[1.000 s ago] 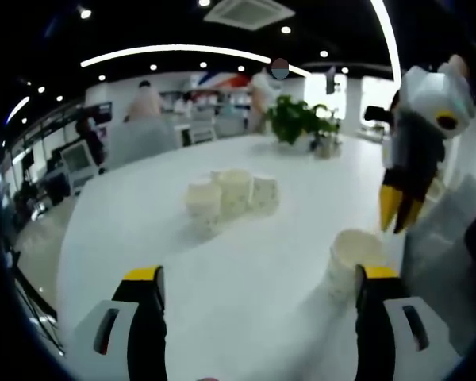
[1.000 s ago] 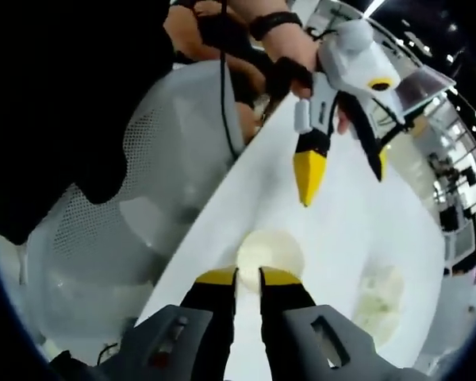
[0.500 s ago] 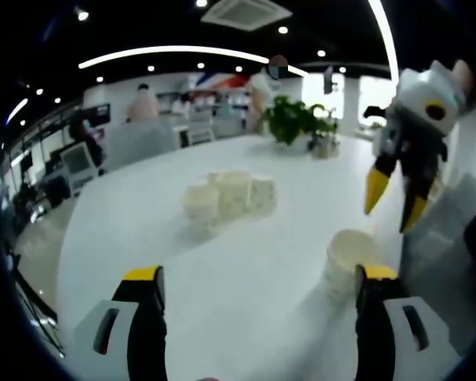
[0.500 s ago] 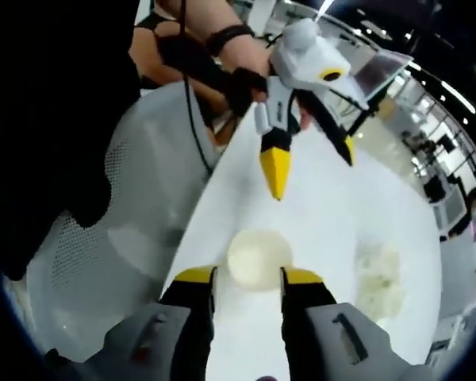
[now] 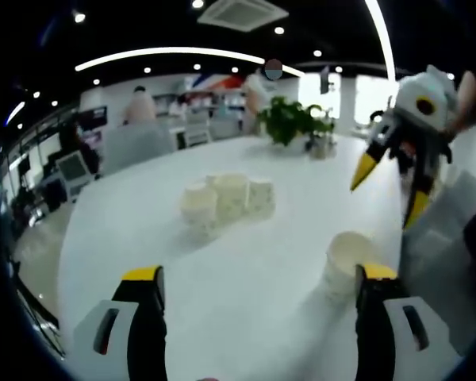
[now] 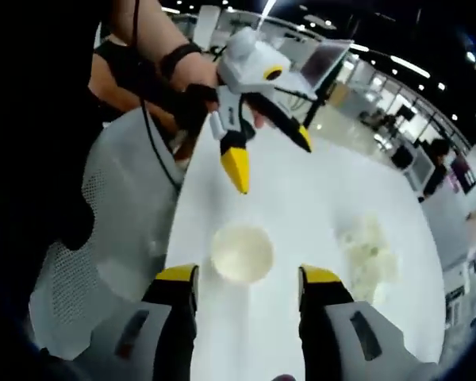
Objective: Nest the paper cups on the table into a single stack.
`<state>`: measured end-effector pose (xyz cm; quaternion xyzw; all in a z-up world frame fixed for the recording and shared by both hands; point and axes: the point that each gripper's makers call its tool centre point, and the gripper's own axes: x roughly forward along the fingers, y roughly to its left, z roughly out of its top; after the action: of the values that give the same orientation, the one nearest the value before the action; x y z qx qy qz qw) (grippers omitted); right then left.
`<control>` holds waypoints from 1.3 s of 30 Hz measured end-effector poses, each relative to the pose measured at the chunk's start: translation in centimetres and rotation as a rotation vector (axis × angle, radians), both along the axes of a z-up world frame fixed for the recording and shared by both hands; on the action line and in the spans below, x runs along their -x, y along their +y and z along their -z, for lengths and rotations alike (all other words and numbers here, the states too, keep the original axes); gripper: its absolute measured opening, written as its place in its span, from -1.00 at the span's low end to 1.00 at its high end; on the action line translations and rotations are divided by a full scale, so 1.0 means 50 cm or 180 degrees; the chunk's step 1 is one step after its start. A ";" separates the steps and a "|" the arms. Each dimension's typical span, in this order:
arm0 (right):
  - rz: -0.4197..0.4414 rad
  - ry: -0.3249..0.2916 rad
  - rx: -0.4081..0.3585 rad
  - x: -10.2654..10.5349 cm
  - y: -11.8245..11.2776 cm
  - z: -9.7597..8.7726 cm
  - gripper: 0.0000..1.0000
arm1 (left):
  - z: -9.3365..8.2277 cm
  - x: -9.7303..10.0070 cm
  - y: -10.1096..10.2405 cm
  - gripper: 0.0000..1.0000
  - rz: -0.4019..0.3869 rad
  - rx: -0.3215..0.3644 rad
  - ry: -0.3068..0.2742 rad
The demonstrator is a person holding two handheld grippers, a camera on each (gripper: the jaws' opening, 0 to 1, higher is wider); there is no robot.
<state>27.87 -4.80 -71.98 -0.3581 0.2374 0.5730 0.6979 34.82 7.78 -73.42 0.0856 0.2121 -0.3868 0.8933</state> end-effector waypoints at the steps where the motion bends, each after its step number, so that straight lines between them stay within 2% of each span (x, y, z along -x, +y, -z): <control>1: 0.0115 0.0011 -0.0048 -0.004 -0.006 -0.001 0.01 | -0.001 0.000 0.001 0.97 0.0004 -0.0003 -0.0003; 5: 0.0409 -0.0005 -0.0254 -0.019 -0.016 -0.011 0.12 | -0.007 -0.002 0.004 0.98 0.0001 -0.0005 -0.0017; 10: 0.0699 0.0003 -0.0380 -0.029 -0.036 -0.005 0.21 | -0.008 -0.003 0.008 0.97 0.0022 -0.0030 -0.0013; 13: 0.0926 -0.0067 -0.0447 -0.042 -0.057 -0.007 0.32 | -0.011 -0.006 0.009 0.98 0.0024 -0.0035 -0.0019; 14: 0.1005 -0.0029 -0.0488 -0.042 -0.063 -0.007 0.34 | -0.014 -0.008 0.010 0.98 0.0017 -0.0023 -0.0021; 22: 0.1425 -0.0024 -0.0714 -0.059 -0.109 -0.020 0.34 | -0.018 -0.011 0.016 0.98 0.0011 -0.0041 -0.0032; 29: 0.1749 -0.0020 -0.0923 -0.062 -0.135 -0.023 0.43 | -0.024 -0.006 0.016 0.98 0.0012 -0.0033 -0.0036; 33: 0.1935 -0.0032 -0.1030 -0.067 -0.147 -0.027 0.54 | -0.024 -0.003 0.016 0.98 0.0020 -0.0040 -0.0036; 35: 0.2069 0.0040 -0.1167 -0.070 -0.149 -0.031 0.62 | -0.025 -0.004 0.016 0.98 0.0025 -0.0043 -0.0044; 39: 0.2207 -0.0027 -0.1200 -0.078 -0.164 -0.032 0.83 | -0.023 -0.004 0.016 0.98 0.0039 -0.0054 -0.0039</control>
<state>31.80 -12.98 -70.36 -0.1247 0.2320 0.3353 0.9046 35.01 8.58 -72.26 0.0969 0.2095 -0.3899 0.8915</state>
